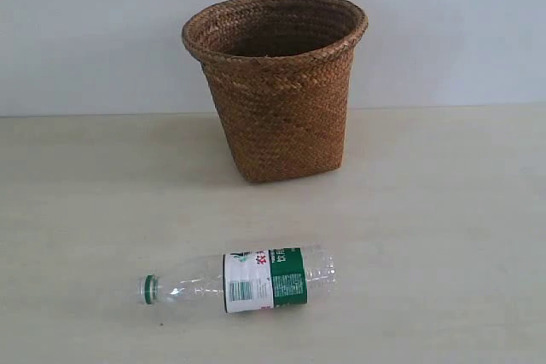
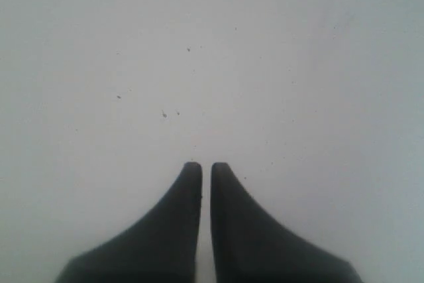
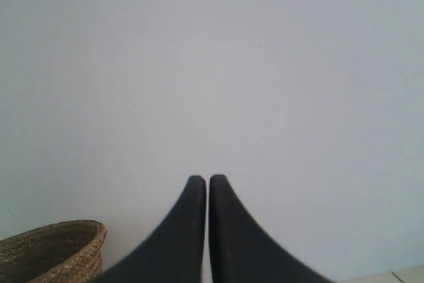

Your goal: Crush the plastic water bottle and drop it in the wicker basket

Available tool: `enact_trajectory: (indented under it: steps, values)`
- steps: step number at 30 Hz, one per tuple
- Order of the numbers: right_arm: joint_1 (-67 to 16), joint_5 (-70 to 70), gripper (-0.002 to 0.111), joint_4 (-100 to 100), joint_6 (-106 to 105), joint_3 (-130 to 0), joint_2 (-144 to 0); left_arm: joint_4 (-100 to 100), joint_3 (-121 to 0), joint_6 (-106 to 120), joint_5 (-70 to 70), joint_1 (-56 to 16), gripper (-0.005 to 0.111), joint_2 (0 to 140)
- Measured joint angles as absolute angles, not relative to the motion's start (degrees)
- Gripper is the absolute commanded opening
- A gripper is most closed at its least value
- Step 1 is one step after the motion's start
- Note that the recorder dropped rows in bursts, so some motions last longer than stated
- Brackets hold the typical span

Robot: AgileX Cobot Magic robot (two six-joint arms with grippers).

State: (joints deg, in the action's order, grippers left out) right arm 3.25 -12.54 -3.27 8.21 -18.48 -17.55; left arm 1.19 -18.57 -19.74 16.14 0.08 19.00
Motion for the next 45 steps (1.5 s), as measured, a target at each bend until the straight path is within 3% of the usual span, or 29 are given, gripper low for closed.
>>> enact_trajectory:
  steps: [10, 15, 22, 25, 31, 34, 39, 45]
  values:
    - [3.25, -11.33, 0.0, 0.0, 8.21, -31.46, -36.59, -3.89, -34.8, -19.82, 13.96, 0.08, 0.004, 40.59]
    - [3.25, -8.0, 0.0, 3.0, 8.21, -36.36, -44.63, -11.33, -42.45, -19.82, 4.1, 0.08, 0.004, 50.36]
    - [3.25, 7.6, 0.0, 6.08, 2.22, -46.11, -55.31, -15.39, -49.53, -14.17, -12.12, -0.05, 0.004, 60.54]
    - [3.25, 18.84, 0.0, 2.77, -6.74, -52.89, -62.31, -10.18, -52.62, -1.87, -20.65, -2.06, 0.004, 65.66]
    - [2.68, 41.04, 0.0, -30.59, -42.16, -62.19, -73.31, 17.85, -57.96, 39.41, -36.96, -5.33, 0.004, 75.28]
    - [-3.79, 44.63, 0.0, -36.94, -51.87, -63.18, -76.75, 31.57, -58.18, 61.3, -44.61, -5.47, 0.004, 79.0]
    - [-13.64, 47.86, 0.0, -37.99, -55.18, -64.37, -81.58, 38.35, -58.18, 76.83, -52.17, -6.91, 0.004, 82.32]
    - [-20.42, 52.54, 0.0, -38.15, -55.43, -67.84, -88.95, 34.47, -58.18, 80.51, -54.88, -11.47, 0.004, 85.86]
